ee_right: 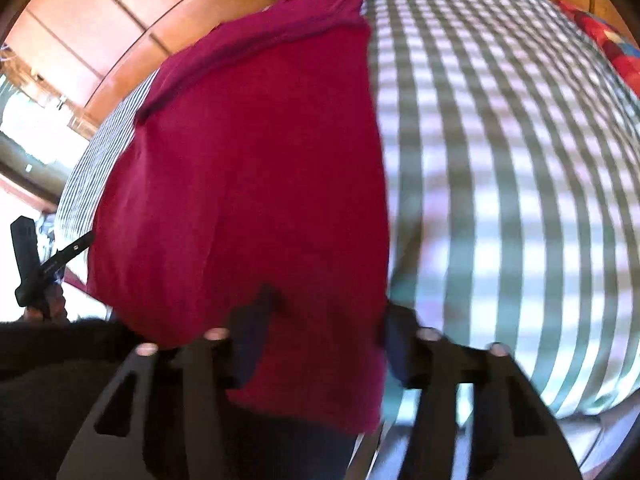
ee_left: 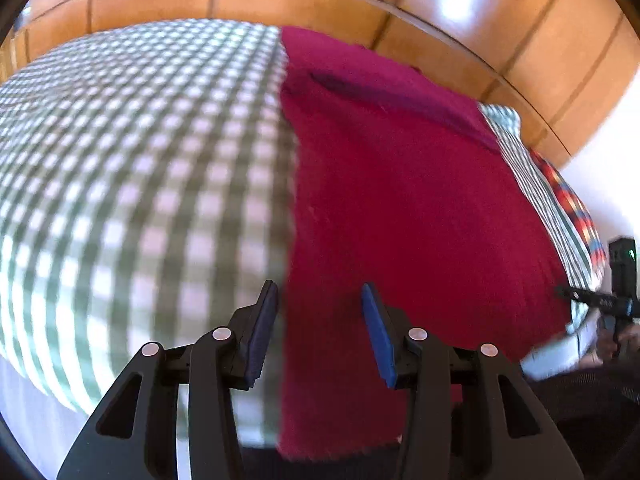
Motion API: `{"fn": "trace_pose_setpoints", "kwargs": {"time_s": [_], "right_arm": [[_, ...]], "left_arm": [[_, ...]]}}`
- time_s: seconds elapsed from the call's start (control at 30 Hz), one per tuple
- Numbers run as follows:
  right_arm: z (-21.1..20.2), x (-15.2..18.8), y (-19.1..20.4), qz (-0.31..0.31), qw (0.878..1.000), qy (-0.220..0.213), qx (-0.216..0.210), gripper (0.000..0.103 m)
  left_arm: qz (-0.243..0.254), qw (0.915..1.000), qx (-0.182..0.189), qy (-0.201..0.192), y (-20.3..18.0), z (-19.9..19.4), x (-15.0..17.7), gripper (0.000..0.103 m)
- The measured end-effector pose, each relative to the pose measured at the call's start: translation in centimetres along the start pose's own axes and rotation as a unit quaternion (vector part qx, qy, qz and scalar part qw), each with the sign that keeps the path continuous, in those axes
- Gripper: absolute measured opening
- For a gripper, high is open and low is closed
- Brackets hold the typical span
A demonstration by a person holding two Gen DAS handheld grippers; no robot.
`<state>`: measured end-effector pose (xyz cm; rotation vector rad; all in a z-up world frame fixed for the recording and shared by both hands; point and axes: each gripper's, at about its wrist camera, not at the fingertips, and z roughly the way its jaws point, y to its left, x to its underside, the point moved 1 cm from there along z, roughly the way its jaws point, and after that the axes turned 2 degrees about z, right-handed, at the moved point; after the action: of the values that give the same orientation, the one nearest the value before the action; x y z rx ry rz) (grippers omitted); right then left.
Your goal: Fold small clothes
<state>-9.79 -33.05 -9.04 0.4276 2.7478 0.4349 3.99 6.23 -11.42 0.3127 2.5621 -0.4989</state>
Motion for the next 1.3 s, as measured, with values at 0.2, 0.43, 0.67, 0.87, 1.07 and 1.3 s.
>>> {"fn": "trace_pose_setpoints", "kwargs": {"time_s": [0.2, 0.43, 0.67, 0.87, 1.07, 1.3], "right_arm": [[-0.5, 1.1, 1.8, -0.014, 0.999, -0.013, -0.028, 0.011], [-4.3, -3.2, 3.5, 0.007, 0.988, -0.094, -0.125, 0.01], [-4.4, -9.6, 2.6, 0.045, 0.98, -0.149, -0.128, 0.01], [-1.9, -15.0, -0.5, 0.078, 0.982, -0.144, -0.098, 0.01], [0.8, -18.2, -3.0, 0.143, 0.976, -0.13, -0.101, 0.05], [-2.1, -15.3, -4.4, 0.138, 0.972, -0.165, -0.09, 0.073]], "left_arm": [[0.001, 0.9991, 0.042, 0.003, -0.3, -1.3, 1.2, 0.008], [-0.068, 0.9836, 0.154, -0.065, 0.8, -5.4, -2.4, 0.008], [-0.102, 0.967, 0.201, -0.119, 1.2, -5.9, -8.7, 0.008], [-0.131, 0.9722, 0.159, -0.112, 2.2, -2.3, -14.5, 0.008], [-0.182, 0.9725, 0.121, -0.08, 3.7, 2.0, -18.8, 0.022], [-0.216, 0.965, 0.09, -0.118, 8.0, 0.3, -17.0, 0.057]]}}
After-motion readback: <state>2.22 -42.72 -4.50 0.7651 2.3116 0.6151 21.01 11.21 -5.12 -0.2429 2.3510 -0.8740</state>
